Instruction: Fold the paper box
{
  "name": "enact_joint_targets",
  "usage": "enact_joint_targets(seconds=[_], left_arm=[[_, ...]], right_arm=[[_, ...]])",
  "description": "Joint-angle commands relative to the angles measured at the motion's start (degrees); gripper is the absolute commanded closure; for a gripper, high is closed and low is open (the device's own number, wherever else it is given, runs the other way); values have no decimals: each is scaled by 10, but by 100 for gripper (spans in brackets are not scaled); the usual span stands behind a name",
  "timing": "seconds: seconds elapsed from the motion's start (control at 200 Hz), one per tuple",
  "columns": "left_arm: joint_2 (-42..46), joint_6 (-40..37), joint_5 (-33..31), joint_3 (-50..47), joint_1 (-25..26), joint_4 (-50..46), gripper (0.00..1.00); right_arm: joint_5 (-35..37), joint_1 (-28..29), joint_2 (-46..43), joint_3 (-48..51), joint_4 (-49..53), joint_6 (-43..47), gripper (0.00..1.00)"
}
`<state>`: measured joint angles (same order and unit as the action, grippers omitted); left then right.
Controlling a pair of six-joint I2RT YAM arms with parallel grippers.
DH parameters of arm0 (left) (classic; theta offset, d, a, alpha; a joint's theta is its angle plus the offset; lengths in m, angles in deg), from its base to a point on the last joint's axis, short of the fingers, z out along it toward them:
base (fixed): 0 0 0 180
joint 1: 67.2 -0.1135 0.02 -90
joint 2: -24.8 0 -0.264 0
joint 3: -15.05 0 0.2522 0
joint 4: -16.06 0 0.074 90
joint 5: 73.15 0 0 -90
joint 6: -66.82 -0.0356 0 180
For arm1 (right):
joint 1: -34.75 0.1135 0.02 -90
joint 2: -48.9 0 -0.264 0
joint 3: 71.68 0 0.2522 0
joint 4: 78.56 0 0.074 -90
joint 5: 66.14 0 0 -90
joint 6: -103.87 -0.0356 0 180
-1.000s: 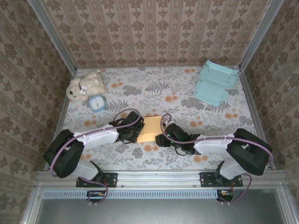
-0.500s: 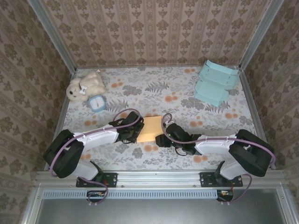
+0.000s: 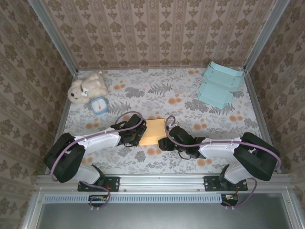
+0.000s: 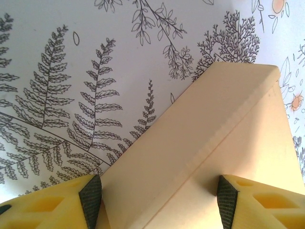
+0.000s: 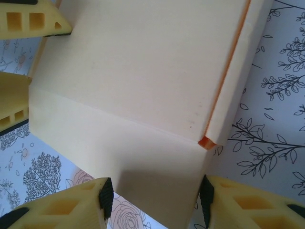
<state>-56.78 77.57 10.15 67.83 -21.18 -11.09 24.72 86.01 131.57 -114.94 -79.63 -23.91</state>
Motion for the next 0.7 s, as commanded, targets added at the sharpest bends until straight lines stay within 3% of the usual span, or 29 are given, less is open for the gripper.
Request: enact_joint_targets(seconds=[0.0, 0.695], left_arm=[[-17, 24, 4, -26, -3, -57, 35], [-14, 23, 5, -25, -4, -60, 36]], right_arm=[[-45, 11, -23, -4, -35, -4, 47], [40, 10, 8, -5, -7, 27, 46]])
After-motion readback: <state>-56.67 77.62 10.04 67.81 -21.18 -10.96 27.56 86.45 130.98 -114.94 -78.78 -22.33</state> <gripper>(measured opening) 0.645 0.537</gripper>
